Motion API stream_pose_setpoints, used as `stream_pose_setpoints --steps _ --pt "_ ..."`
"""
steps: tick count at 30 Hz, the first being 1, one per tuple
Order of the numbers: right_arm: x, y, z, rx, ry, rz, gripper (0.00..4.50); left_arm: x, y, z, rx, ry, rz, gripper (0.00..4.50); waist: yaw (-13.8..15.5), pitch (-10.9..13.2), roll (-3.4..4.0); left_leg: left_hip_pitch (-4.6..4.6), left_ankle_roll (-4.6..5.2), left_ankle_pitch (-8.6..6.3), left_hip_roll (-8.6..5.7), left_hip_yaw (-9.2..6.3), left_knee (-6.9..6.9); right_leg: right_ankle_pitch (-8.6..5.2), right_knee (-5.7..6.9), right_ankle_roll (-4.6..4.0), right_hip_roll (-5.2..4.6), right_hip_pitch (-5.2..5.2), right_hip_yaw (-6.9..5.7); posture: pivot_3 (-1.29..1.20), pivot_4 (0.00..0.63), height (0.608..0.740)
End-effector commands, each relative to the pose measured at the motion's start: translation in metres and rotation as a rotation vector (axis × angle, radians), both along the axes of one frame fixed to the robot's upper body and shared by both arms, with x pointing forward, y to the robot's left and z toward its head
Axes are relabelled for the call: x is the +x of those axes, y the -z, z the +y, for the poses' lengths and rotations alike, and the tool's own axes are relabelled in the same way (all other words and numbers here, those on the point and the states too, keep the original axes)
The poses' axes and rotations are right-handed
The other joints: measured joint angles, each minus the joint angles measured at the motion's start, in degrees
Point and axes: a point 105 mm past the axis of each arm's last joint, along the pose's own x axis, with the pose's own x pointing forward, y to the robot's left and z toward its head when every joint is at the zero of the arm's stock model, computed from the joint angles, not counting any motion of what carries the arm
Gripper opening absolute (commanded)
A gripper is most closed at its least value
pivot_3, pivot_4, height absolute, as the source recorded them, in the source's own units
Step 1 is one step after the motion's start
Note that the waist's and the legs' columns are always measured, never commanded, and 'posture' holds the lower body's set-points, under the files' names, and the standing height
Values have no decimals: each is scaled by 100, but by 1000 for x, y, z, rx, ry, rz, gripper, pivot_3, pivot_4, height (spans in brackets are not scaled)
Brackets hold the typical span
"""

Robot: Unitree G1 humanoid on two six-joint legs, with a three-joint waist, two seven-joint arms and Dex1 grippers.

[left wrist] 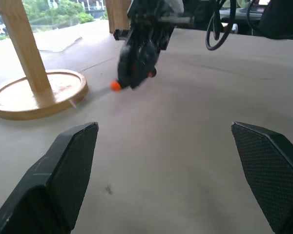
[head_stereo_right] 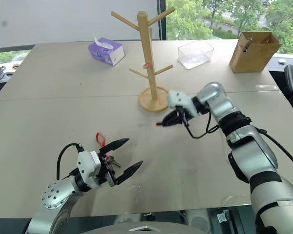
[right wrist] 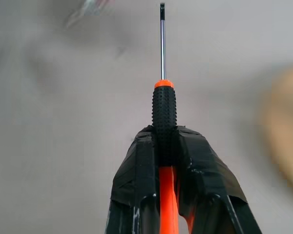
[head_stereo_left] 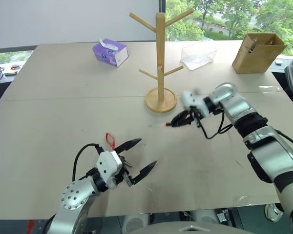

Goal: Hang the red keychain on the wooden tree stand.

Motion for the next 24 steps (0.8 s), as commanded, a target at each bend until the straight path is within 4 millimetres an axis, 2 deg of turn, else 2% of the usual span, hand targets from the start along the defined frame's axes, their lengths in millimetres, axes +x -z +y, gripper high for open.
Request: stream_pose_setpoints --steps 1,4,8,13,19,24 --pt "25 -13 -46 43 258 -5 53 -1 -14 -8 -31 10 -42 4500 7 0 0 0 0 0 0 -1 0 0 -1 0 0 2 -1 0 150 740" --pt "43 -4 -88 6 489 16 53 1 -14 -8 -33 12 -41 4500 2 0 0 0 1 0 -6 2 0 -1 -4 -1 -4 2 0 0 150 740" --pt "56 6 -143 -31 789 47 53 7 -15 -6 -31 15 -44 4500 -30 1 2 0 1 0 -5 8 -3 0 -3 -1 3 -2 8 0 150 740" --pt "72 -8 -197 83 1205 10 53 12 -17 -9 -39 27 -50 4500 -64 11 21 3 0 1 -2 22 -6 0 1 1 10 -8 22 0 150 740" --pt "78 -23 -240 148 1521 -108 53 12 -16 -10 -37 34 -46 4500 -39 11 21 2 0 1 -3 30 -6 0 -4 3 9 -7 27 0 150 740" --pt "77 -21 -247 143 1574 -115 53 13 -16 -10 -37 34 -46 4500 -40 11 21 2 0 1 -3 33 -6 1 -3 4 11 -7 33 0 150 740"
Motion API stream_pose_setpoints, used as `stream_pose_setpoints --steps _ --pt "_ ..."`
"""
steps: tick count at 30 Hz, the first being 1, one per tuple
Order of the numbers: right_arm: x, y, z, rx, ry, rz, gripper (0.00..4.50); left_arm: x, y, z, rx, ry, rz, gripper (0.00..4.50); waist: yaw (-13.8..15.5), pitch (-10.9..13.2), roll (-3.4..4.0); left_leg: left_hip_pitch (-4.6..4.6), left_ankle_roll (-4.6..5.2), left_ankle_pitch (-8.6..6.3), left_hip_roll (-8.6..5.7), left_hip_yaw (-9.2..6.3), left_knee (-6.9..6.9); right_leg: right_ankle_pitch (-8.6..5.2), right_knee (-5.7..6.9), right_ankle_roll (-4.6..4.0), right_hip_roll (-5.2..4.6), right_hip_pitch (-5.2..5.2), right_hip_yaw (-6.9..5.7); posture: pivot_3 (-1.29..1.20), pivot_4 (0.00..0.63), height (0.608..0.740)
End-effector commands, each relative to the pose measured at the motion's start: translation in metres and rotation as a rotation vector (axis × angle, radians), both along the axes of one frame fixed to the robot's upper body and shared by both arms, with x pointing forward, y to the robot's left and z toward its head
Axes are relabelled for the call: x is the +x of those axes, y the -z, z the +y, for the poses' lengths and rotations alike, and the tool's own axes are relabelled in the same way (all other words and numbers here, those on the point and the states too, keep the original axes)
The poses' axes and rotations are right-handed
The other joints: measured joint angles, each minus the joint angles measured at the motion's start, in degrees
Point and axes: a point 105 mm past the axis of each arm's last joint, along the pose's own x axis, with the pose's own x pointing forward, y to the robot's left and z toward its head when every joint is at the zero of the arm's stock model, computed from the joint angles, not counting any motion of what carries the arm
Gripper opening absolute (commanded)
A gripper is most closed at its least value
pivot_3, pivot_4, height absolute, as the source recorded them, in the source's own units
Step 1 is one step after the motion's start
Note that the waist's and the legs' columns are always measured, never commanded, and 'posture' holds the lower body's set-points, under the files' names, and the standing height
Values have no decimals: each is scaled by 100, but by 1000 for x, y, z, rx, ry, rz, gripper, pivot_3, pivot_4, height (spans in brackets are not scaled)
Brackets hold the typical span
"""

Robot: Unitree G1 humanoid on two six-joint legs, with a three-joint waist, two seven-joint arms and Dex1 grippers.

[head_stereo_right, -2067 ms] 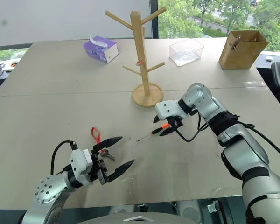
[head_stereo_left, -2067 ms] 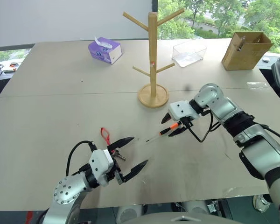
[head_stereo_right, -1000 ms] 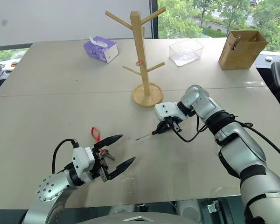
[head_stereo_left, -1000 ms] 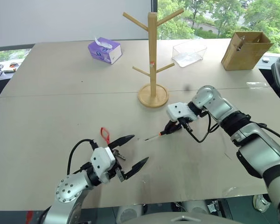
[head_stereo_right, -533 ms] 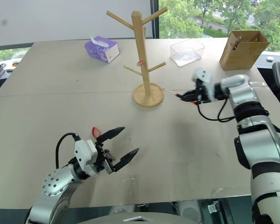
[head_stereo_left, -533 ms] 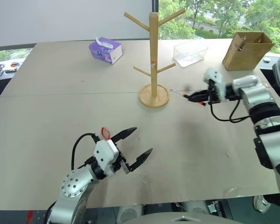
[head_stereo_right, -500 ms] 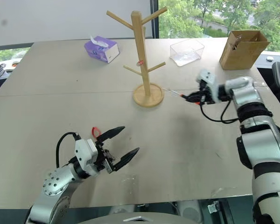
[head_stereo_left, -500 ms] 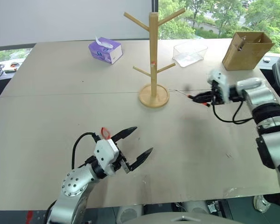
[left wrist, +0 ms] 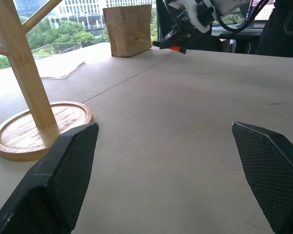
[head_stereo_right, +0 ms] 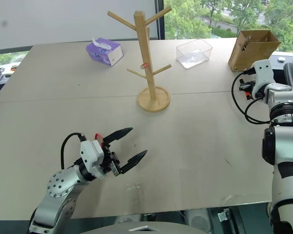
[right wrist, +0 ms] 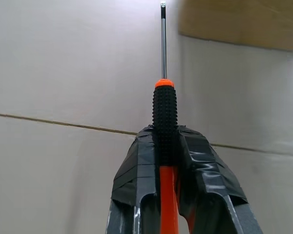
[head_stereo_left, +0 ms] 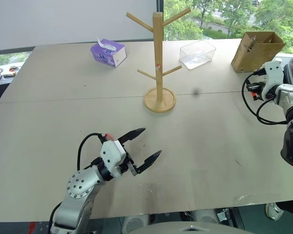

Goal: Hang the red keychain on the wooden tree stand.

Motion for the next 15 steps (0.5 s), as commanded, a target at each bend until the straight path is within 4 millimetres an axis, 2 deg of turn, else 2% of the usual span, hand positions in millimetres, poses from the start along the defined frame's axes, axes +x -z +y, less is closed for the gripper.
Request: stream_pose_setpoints --steps 1,3,5,6,7,13,15 --pt "0 -16 -8 -7 31 -44 53 -1 -4 -2 -20 11 -9 4500 -1 0 1 0 0 0 0 0 0 0 0 0 1 0 1 0 150 740" --pt "0 -13 -7 -6 24 -33 53 -1 -4 -2 -21 8 -8 4500 -1 0 0 0 0 0 0 0 0 0 0 0 2 0 2 0 150 740" --pt "0 -12 -7 -6 24 -30 963 -1 -4 -2 -21 6 -7 4500 1 0 1 0 0 0 1 1 0 0 0 1 2 0 2 0 150 740" --pt "0 -12 -7 -6 22 -31 1173 -1 -4 -2 -21 6 -7 4500 1 0 1 0 0 0 1 1 0 0 0 1 2 0 3 0 150 740" --pt "0 -13 -7 -5 21 -34 1599 -1 -4 -2 -20 6 -6 4500 1 0 1 0 0 0 1 1 0 0 0 1 2 0 3 0 150 740" --pt "1 -20 -6 10 1 -61 4384 0 -4 -2 -22 4 -7 4500 1 -1 1 0 0 0 1 1 0 0 0 1 3 0 4 0 150 740" --pt "1 -21 -3 21 -26 -68 4483 1 -4 -3 -21 2 -8 4500 1 -1 1 0 0 0 1 1 0 0 0 1 3 0 4 0 150 740"
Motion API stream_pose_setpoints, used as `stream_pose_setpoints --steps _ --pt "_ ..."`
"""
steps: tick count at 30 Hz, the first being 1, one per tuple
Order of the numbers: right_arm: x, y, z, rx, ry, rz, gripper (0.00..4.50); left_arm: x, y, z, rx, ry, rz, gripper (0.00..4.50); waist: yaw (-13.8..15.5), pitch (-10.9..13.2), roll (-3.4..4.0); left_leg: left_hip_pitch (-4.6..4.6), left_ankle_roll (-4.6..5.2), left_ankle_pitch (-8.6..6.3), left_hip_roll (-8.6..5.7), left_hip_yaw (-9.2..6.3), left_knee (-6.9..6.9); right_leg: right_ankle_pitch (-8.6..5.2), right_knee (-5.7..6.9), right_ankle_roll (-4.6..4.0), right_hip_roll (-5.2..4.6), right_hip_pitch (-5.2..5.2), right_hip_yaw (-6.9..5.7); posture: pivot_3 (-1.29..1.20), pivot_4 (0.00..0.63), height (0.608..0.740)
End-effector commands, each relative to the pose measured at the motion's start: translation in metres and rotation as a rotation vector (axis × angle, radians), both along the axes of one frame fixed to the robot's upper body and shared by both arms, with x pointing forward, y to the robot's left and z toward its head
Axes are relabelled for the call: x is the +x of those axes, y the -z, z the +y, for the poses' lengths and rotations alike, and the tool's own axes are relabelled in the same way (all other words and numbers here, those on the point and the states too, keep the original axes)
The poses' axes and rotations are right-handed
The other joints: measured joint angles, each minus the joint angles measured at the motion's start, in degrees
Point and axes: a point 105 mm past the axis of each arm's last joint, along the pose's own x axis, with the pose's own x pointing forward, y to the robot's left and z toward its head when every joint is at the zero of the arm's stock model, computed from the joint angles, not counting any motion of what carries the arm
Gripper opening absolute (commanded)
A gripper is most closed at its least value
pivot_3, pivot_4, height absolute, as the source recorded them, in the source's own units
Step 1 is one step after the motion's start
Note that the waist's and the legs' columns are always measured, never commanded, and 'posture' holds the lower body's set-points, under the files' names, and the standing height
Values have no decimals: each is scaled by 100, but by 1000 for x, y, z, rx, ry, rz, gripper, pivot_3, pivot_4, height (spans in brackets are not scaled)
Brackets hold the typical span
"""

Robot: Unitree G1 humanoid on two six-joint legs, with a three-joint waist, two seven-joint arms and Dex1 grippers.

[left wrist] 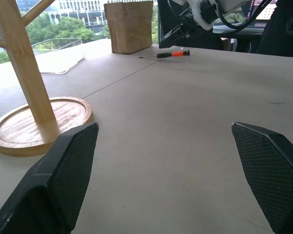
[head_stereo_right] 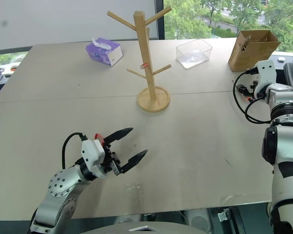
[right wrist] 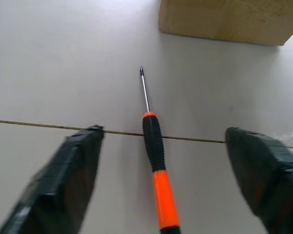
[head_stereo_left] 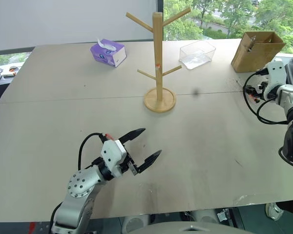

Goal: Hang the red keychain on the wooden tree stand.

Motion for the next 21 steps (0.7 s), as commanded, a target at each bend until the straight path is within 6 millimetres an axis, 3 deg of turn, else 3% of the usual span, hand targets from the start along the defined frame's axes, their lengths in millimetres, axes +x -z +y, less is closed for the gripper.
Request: stream_pose_setpoints --steps 1,3,5,9,12,15,17,21 --pt "2 -22 2 34 -55 -84 4483 1 -6 -3 -19 0 -20 4500 0 0 0 0 0 0 0 0 0 0 0 0 0 0 0 0 150 740" --pt "1 -25 14 75 -151 -101 4483 5 -6 -1 -31 -31 -13 4500 1 0 0 0 0 0 0 0 0 0 0 0 1 0 1 0 150 740" --pt "-4 -35 40 103 -397 -170 4483 13 -10 5 -97 -121 15 4500 2 0 0 0 0 0 0 0 0 0 0 1 2 0 1 0 150 740" --pt "-40 -47 81 184 -870 -266 4483 28 -11 22 -202 -358 118 4500 13 0 0 1 1 0 4 -5 0 5 -3 9 8 2 9 0 150 740" --pt "-67 -31 98 164 -1057 -255 4483 32 -19 32 -301 -525 179 4500 38 -1 -1 0 1 0 6 -16 4 7 0 12 7 7 4 0 150 740" --pt "-115 5 121 19 -1302 -239 4483 35 -22 42 -348 -725 237 4500 98 -4 -8 -3 1 -1 1 -40 10 7 -4 13 -5 25 -5 0 150 740" --pt "-138 19 131 -25 -1402 -255 4483 37 -22 46 -353 -815 276 4500 134 -4 -9 -3 1 -1 -4 -51 11 6 -4 14 -6 30 -9 0 150 740" --pt "-167 38 141 -27 -1497 -327 4483 41 -22 54 -276 -979 303 4500 120 -2 -9 8 0 1 -8 -48 16 10 1 21 7 30 -18 0 150 740"
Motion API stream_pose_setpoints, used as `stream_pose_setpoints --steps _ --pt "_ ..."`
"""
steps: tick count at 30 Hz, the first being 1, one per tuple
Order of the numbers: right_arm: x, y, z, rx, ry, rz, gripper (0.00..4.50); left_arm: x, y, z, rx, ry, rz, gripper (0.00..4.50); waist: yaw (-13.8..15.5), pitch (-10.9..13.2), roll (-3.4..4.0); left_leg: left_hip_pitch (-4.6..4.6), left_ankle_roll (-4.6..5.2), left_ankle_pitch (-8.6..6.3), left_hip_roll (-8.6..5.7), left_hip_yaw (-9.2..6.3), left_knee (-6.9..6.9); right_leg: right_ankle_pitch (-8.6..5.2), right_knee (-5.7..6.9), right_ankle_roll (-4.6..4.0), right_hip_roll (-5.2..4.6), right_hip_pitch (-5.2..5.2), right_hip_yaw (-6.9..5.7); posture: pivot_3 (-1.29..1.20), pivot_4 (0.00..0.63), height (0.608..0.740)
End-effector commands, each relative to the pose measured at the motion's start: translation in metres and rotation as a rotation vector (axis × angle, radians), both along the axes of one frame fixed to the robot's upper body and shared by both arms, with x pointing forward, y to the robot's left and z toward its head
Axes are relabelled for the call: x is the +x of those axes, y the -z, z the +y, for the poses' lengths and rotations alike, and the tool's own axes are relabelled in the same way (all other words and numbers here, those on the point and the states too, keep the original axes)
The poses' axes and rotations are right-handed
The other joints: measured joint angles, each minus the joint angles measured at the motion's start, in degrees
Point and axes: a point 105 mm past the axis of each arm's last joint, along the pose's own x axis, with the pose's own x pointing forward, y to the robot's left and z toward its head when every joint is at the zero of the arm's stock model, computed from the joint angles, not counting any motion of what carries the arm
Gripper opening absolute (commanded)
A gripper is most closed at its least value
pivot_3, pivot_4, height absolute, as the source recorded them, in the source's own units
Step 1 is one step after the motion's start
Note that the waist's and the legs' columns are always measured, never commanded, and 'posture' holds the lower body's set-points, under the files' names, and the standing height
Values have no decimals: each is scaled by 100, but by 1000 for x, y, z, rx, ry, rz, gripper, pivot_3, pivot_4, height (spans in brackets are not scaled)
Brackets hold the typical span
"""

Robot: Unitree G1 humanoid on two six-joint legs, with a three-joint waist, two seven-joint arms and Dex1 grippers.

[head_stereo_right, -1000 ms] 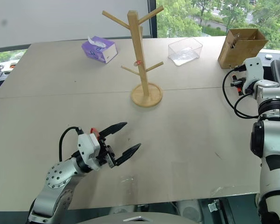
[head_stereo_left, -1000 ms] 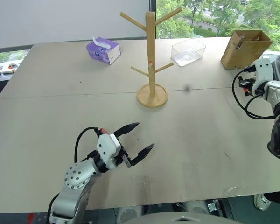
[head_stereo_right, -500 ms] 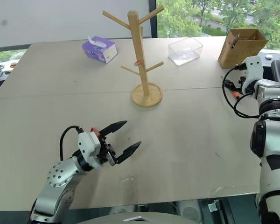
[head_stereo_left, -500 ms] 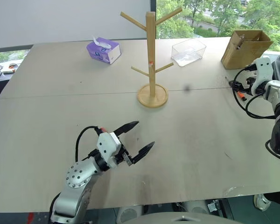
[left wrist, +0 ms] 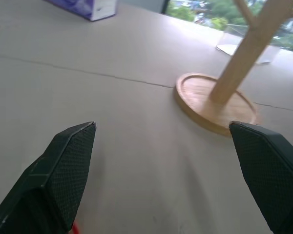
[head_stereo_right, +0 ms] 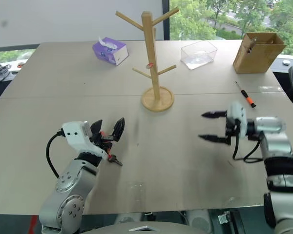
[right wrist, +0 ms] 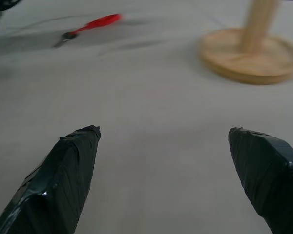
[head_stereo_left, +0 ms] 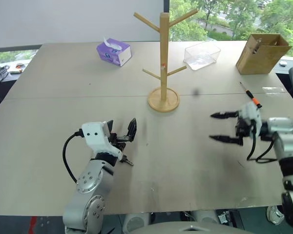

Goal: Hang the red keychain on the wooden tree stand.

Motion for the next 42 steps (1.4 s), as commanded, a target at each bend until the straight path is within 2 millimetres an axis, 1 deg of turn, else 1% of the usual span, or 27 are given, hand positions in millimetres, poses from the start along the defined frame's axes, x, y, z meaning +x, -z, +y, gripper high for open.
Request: stream_pose_setpoints --steps 1,4,6,8,11,15,17,21,26,35,42 --pt "-28 -7 10 -5 -184 -147 4483 1 -11 12 71 -144 30 4500 -10 -1 -3 2 -1 1 1 -1 3 1 -1 2 8 1 1 0 150 740" --pt "-36 1 14 -6 -216 -152 4483 0 -10 18 80 -205 69 4500 -11 -4 -10 4 -3 2 2 -7 4 1 -2 1 15 4 -1 0 150 740" --pt "-37 4 14 -25 -231 -180 4483 -3 -4 20 74 -229 118 4500 -17 -4 -10 3 -5 3 3 -5 3 1 -3 -1 16 4 2 0 150 740" --pt "-37 8 12 -45 -237 -198 4483 -6 0 22 60 -234 158 4500 -21 -3 -11 3 -27 16 3 -2 2 1 -4 -1 16 3 7 0 150 740" --pt "-37 8 11 -46 -240 -204 4483 -14 5 19 46 -213 213 4500 -16 3 -21 3 -26 15 2 -3 3 1 -6 -2 14 3 6 0 150 740" --pt "-37 8 10 -49 -247 -207 4483 -23 1 15 46 -206 241 4500 -12 5 -26 3 -26 15 2 -5 3 1 -5 -2 13 3 5 0 150 740" --pt "-36 8 9 -52 -247 -208 4483 -28 3 11 61 -189 270 4500 -8 5 -26 3 -26 15 2 -5 3 1 -4 -2 13 4 6 0 150 740" --pt "-37 9 11 -52 -254 -212 4483 -33 12 16 82 -221 338 4500 6 5 -26 4 -26 15 2 -7 3 1 -4 -3 13 4 6 0 150 740" --pt "-35 7 13 -49 -261 -220 4483 -38 21 17 52 -240 409 4500 20 5 -26 3 -26 15 3 -7 4 1 -4 -3 12 4 7 0 150 740" --pt "-32 4 18 -38 -274 -232 4483 -44 34 13 45 -221 515 4500 43 4 -28 3 -26 15 1 -9 5 1 -4 -4 9 5 6 0 150 740" --pt "-29 1 21 -30 -275 -237 4483 -41 31 10 82 -184 523 4500 43 4 -28 4 -27 16 0 -9 6 2 -3 -4 9 6 5 0 150 740"
